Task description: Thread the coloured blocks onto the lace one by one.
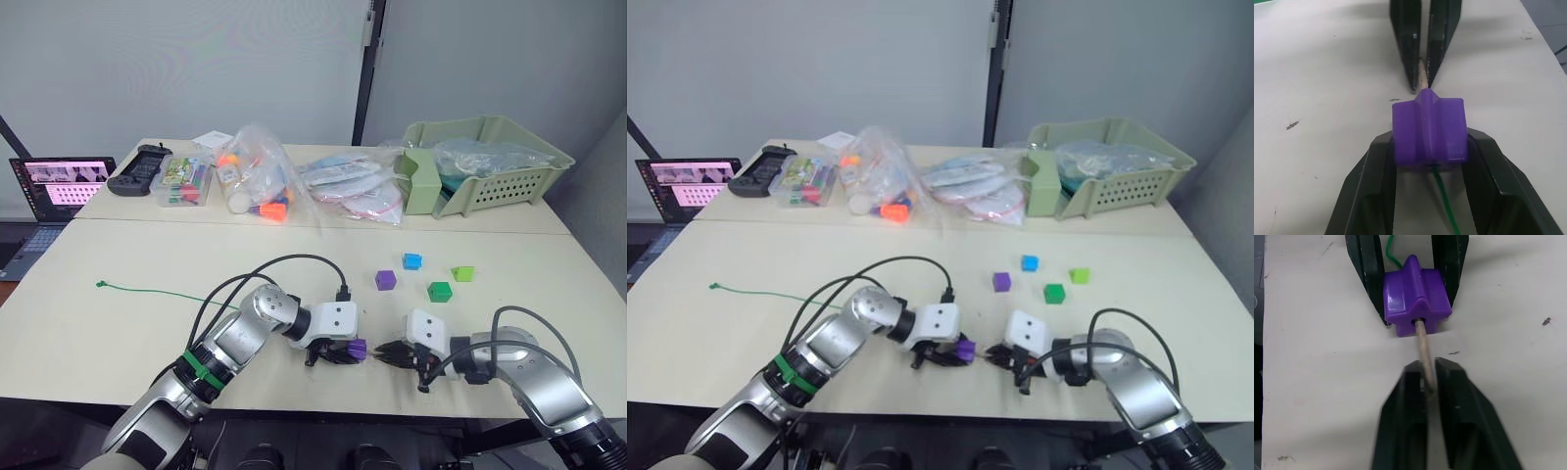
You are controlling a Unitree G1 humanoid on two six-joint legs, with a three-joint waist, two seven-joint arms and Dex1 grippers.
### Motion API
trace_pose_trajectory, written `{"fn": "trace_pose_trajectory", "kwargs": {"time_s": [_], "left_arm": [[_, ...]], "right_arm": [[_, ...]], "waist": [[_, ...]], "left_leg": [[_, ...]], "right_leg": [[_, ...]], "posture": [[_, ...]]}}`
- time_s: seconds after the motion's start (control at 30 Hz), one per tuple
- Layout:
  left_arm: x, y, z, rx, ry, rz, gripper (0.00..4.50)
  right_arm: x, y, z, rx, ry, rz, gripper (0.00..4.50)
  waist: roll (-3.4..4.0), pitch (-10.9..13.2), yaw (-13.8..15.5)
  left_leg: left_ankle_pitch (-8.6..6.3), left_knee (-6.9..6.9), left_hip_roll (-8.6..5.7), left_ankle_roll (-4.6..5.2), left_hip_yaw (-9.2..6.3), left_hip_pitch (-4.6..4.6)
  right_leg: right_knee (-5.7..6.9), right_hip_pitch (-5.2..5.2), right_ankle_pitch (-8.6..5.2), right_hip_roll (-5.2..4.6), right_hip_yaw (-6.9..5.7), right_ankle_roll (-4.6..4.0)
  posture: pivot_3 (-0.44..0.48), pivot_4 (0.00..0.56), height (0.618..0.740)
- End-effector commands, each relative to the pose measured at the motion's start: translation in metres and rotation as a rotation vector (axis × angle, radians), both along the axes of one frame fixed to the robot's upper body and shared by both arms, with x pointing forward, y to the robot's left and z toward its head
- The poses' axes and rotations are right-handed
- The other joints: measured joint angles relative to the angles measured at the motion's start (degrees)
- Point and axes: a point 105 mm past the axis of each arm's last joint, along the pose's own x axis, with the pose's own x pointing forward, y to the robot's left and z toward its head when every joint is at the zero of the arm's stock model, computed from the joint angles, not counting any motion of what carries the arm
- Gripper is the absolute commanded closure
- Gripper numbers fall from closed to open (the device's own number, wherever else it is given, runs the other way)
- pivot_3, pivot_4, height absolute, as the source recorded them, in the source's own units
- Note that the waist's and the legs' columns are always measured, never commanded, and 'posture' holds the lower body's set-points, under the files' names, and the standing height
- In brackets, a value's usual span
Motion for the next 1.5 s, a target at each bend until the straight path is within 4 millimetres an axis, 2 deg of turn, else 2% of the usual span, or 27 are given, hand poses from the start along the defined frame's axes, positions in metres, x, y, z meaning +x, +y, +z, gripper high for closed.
{"fn": "trace_pose_trajectory", "kwargs": {"time_s": [0.03, 0.1, 0.23, 0.33, 0.37, 0.5, 0.6, 0.67, 0.83, 0.9, 0.93, 1.0, 1.1, 1.13, 1.2, 1.3, 1.33, 1.43, 1.47, 1.5], "left_arm": [[0.003, 0.008, 0.003, -0.006, 0.0, 0.018, 3.13], [0.006, 0.021, 0.003, -0.007, 0.013, 0.055, 3.13], [0.014, 0.071, -0.002, 0.041, 0.018, 0.131, 3.13], [0.029, 0.162, -0.006, 0.137, -0.018, 0.299, 3.13], [0.031, 0.186, -0.004, 0.155, -0.016, 0.348, 3.13], [0.035, 0.259, 0.007, 0.198, -0.066, 0.488, 3.13], [0.037, 0.284, 0.015, 0.198, -0.08, 0.553, 3.13], [0.035, 0.293, 0.017, 0.209, -0.074, 0.552, 3.13], [0.035, 0.286, 0.02, 0.149, -0.046, 0.527, 3.13], [0.035, 0.282, 0.028, 0.081, 0.04, 0.535, 2.08], [0.035, 0.28, 0.032, 0.057, 0.064, 0.538, 1.8], [0.042, 0.274, 0.05, 0.03, 0.005, 0.519, 1.13], [0.043, 0.27, 0.063, 0.043, -0.034, 0.484, 0.11], [0.043, 0.263, 0.071, 0.039, -0.042, 0.456, 0.05], [0.044, 0.248, 0.082, 0.01, -0.039, 0.413, 0.05], [0.037, 0.22, 0.086, -0.041, -0.003, 0.334, 0.05], [0.03, 0.205, 0.083, -0.055, 0.023, 0.285, 0.05], [0.013, 0.13, 0.065, -0.129, 0.048, 0.154, 0.05], [0.008, 0.113, 0.062, -0.153, 0.062, 0.133, 0.05], [0.004, 0.104, 0.06, -0.166, 0.074, 0.127, 0.05]], "right_arm": [[0.004, -0.004, 0.006, -0.01, -0.03, -0.007, 4.5], [0.004, -0.002, 0.01, -0.005, -0.044, 0.007, 4.5], [0.003, 0.0, 0.017, -0.012, -0.06, 0.031, 4.5], [0.003, -0.001, 0.025, -0.03, -0.074, 0.047, 4.5], [0.003, -0.001, 0.026, -0.034, -0.078, 0.05, 4.5], [0.003, -0.003, 0.029, -0.041, -0.084, 0.056, 4.5], [0.003, -0.004, 0.029, -0.041, -0.083, 0.058, 4.5], [0.003, -0.004, 0.029, -0.042, -0.083, 0.063, 4.5], [0.004, -0.002, 0.031, -0.042, -0.085, 0.075, 4.5], [0.005, -0.001, 0.032, -0.041, -0.087, 0.079, 4.5], [0.006, -0.001, 0.032, -0.041, -0.087, 0.08, 4.5], [0.006, -0.001, 0.033, -0.042, -0.087, 0.083, 4.5], [0.006, -0.001, 0.034, -0.042, -0.087, 0.088, 4.5], [0.006, 0.0, 0.035, -0.04, -0.088, 0.09, 4.5], [0.007, 0.002, 0.036, -0.035, -0.091, 0.096, 4.5], [0.009, 0.006, 0.037, -0.03, -0.094, 0.101, 4.5], [0.009, 0.008, 0.038, -0.029, -0.095, 0.105, 4.5], [0.011, 0.016, 0.037, -0.038, -0.094, 0.118, 4.5], [0.012, 0.018, 0.036, -0.048, -0.098, 0.12, 4.5], [0.013, 0.019, 0.036, -0.054, -0.1, 0.121, 4.5]], "waist": [[0.0, 0.0, -0.01], [0.0, 0.0, -0.14], [0.01, 0.0, -0.79], [0.01, -0.01, -1.63], [0.01, -0.01, -1.9], [0.08, -0.03, -2.12], [0.09, -0.03, -1.47], [0.09, -0.03, -1.06], [0.09, -0.03, -0.54], [0.09, -0.03, -0.52], [0.09, -0.02, -0.48], [0.05, 0.0, -0.33], [0.0, 0.03, 0.0], [0.0, 0.03, 0.03], [0.0, 0.03, 0.08], [0.0, 0.03, 0.03], [0.0, 0.03, -0.02], [0.06, 0.02, 0.07], [0.05, 0.03, 0.19], [0.01, 0.05, 0.1]], "left_leg": [[0.0, 0.0, 0.0, 0.0, 0.0, 0.01], [0.0, 0.0, 0.0, 0.0, -0.01, 0.0], [0.0, -0.02, 0.21, 0.0, -0.06, 0.03], [0.0, -0.07, 0.34, 0.0, -0.07, 0.11], [0.0, -0.1, 0.42, 0.0, -0.09, 0.2], [-0.01, -0.15, 0.65, 0.01, -0.03, 0.39], [-0.01, -0.14, 0.67, 0.01, 0.06, 0.34], [-0.01, -0.08, 0.63, 0.01, 0.1, 0.2], [-0.01, -0.07, 0.63, 0.01, 0.14, 0.08], [-0.01, -0.07, 0.63, 0.01, 0.14, 0.07], [-0.01, -0.07, 0.63, 0.01, 0.15, 0.04], [-0.01, -0.07, 0.62, 0.01, 0.15, 0.03], [-0.01, -0.06, 0.62, 0.01, 0.12, -0.04], [-0.01, -0.05, 0.6, 0.01, 0.11, -0.05], [-0.01, -0.05, 0.59, 0.01, 0.11, -0.07], [-0.01, -0.04, 0.6, 0.01, 0.09, -0.06], [-0.01, -0.04, 0.6, 0.01, 0.08, -0.06], [-0.01, -0.05, 0.59, 0.01, 0.07, -0.05], [-0.01, -0.04, 0.55, 0.01, 0.02, -0.05], [-0.01, -0.01, 0.52, 0.01, 0.0, -0.09]], "right_leg": [[0.0, 0.01, 0.0, 0.0, 0.0, 0.0], [0.0, 0.0, 0.0, 0.0, 0.0, 0.0], [0.02, -0.06, 0.04, 0.13, 0.01, -0.07], [0.03, -0.07, 0.1, 0.22, 0.02, -0.17], [0.03, -0.05, 0.13, 0.28, 0.02, -0.24], [0.04, -0.01, 0.16, 0.61, 0.05, -0.42], [0.08, -0.03, 0.13, 0.63, 0.01, -0.45], [0.08, -0.1, 0.13, 0.6, 0.01, -0.45], [0.06, -0.19, 0.13, 0.58, 0.01, -0.44], [0.06, -0.21, 0.13, 0.58, 0.01, -0.44], [0.07, -0.21, 0.13, 0.59, 0.01, -0.44], [0.07, -0.22, 0.13, 0.59, 0.0, -0.44], [0.06, -0.25, 0.13, 0.59, -0.01, -0.44], [0.06, -0.25, 0.13, 0.57, -0.01, -0.44], [0.04, -0.25, 0.13, 0.56, -0.01, -0.43], [0.05, -0.24, 0.13, 0.56, -0.01, -0.43], [0.05, -0.24, 0.13, 0.56, -0.01, -0.43], [0.05, -0.22, 0.13, 0.52, 0.01, -0.42], [0.06, -0.18, 0.12, 0.47, 0.01, -0.41], [0.06, -0.18, 0.12, 0.47, 0.0, -0.39]], "posture": [[0.0, 0.15, 0.74], [0.0, 0.15, 0.74], [0.0, 0.15, 0.74], [0.0, 0.15, 0.74], [0.0, 0.15, 0.74], [0.0, 0.15, 0.74], [0.0, 0.15, 0.74], [0.0, 0.15, 0.74], [0.0, 0.15, 0.74], [0.0, 0.15, 0.74], [0.0, 0.15, 0.74], [0.0, 0.15, 0.74], [0.0, 0.15, 0.74], [0.0, 0.15, 0.74], [0.0, 0.15, 0.74], [0.0, 0.15, 0.74], [0.0, 0.15, 0.74], [0.0, 0.15, 0.74], [0.0, 0.15, 0.74], [0.0, 0.15, 0.74]]}}
